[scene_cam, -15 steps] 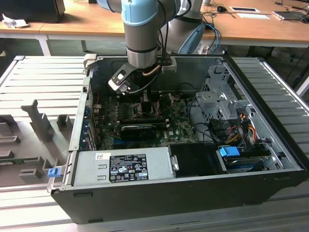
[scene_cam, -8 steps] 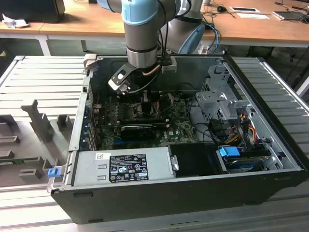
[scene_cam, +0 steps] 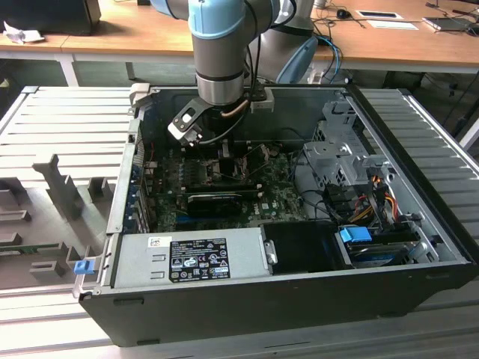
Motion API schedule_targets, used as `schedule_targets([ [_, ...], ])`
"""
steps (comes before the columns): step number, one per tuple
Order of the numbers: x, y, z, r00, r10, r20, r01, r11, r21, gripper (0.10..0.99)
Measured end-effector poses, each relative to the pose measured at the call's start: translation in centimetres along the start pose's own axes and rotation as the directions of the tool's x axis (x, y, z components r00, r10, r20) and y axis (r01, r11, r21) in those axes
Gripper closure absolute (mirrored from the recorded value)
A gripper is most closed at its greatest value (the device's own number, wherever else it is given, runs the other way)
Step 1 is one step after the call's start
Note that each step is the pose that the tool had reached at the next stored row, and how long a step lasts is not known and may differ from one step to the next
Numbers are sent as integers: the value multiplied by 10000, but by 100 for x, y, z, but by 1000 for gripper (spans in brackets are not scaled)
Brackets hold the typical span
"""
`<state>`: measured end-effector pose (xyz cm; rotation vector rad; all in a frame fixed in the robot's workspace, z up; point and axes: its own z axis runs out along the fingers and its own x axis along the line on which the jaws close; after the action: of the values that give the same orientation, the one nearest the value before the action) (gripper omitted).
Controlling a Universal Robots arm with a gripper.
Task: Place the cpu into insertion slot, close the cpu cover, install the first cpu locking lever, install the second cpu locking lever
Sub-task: 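Place the cpu into insertion slot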
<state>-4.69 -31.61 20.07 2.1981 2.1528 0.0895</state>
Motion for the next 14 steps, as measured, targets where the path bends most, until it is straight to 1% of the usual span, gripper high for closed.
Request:
schedule_targets([
  [2, 1, 0, 0, 10000, 1, -3, -1, 10000, 1, 553],
  [3, 2, 0, 0, 10000, 2, -14, -2, 10000, 0, 486],
  [4, 2, -1, 0, 10000, 5, -25, -5, 10000, 0, 486],
  [6, 1, 0, -10, 10000, 2, -22, -2, 10000, 3, 486],
  [11, 1, 7, -88, 10000, 2, -24, -2, 10000, 8, 486],
  [12, 1, 10, -114, 10000, 3, -24, -3, 10000, 13, 486],
  [14, 1, 11, -130, 10000, 3, -24, -3, 10000, 18, 486],
])
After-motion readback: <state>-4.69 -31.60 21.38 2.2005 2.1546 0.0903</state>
